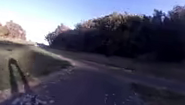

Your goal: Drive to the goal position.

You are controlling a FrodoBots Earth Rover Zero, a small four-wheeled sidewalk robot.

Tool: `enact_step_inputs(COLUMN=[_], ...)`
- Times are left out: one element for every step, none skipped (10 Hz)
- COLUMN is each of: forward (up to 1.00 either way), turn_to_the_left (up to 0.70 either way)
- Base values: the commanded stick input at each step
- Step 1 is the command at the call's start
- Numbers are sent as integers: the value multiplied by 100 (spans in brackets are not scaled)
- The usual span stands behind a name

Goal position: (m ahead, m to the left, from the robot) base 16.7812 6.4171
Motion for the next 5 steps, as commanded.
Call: enact_step_inputs(forward=[70,70,70,70,70], turn_to_the_left=[0,0,0,0,0])
